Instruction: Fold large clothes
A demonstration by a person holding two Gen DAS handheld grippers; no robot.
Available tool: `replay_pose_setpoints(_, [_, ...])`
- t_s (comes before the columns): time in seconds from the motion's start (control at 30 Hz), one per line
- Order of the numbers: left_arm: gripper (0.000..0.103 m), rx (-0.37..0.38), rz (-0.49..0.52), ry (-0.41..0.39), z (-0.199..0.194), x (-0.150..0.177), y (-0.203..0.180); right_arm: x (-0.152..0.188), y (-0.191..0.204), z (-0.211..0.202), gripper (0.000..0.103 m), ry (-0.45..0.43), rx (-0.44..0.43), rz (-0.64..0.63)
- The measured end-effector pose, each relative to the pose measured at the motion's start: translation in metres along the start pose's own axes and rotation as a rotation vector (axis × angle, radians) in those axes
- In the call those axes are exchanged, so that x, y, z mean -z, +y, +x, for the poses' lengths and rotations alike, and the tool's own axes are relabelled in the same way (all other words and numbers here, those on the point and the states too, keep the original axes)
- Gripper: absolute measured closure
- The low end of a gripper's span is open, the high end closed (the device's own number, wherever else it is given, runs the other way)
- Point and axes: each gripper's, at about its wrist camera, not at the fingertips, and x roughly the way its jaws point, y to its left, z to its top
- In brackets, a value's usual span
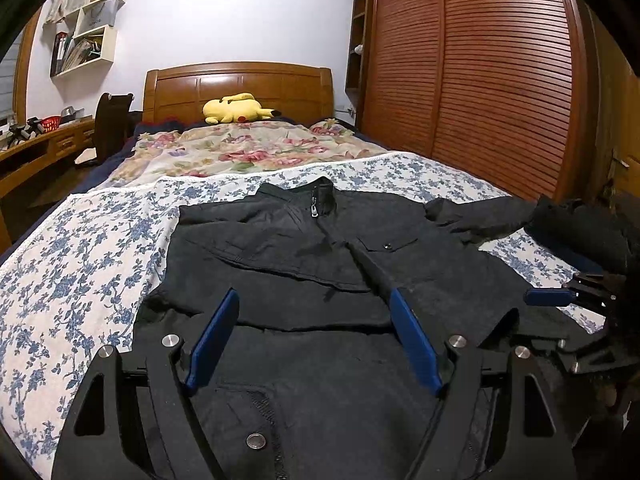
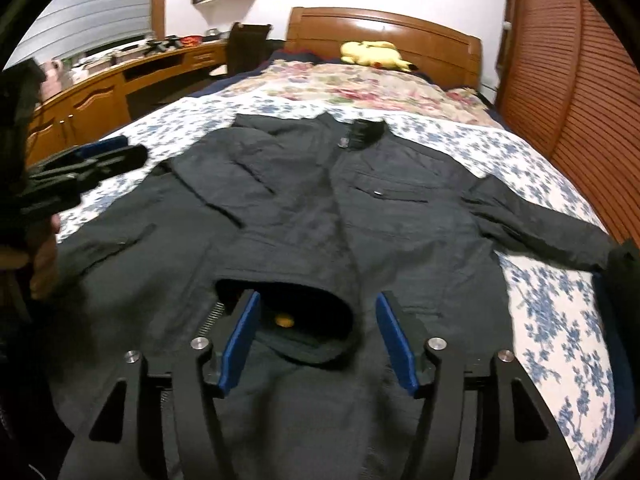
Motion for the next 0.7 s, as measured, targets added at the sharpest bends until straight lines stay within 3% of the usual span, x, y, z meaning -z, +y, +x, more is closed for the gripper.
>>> replay_pose_setpoints(0.27, [0.024,-0.007,-0.013,-0.001,-0.003,0.001,0.007,-0.013,0.022,0.024,0.037,-0.004,-0.033,-0.067])
replay_pose_setpoints(0.7, [0.024,-0.016,-0.019,-0.001,-0.005,0.0,0.013,-0.005,0.011,0.082,0.037,0.151,-0.025,-0.12])
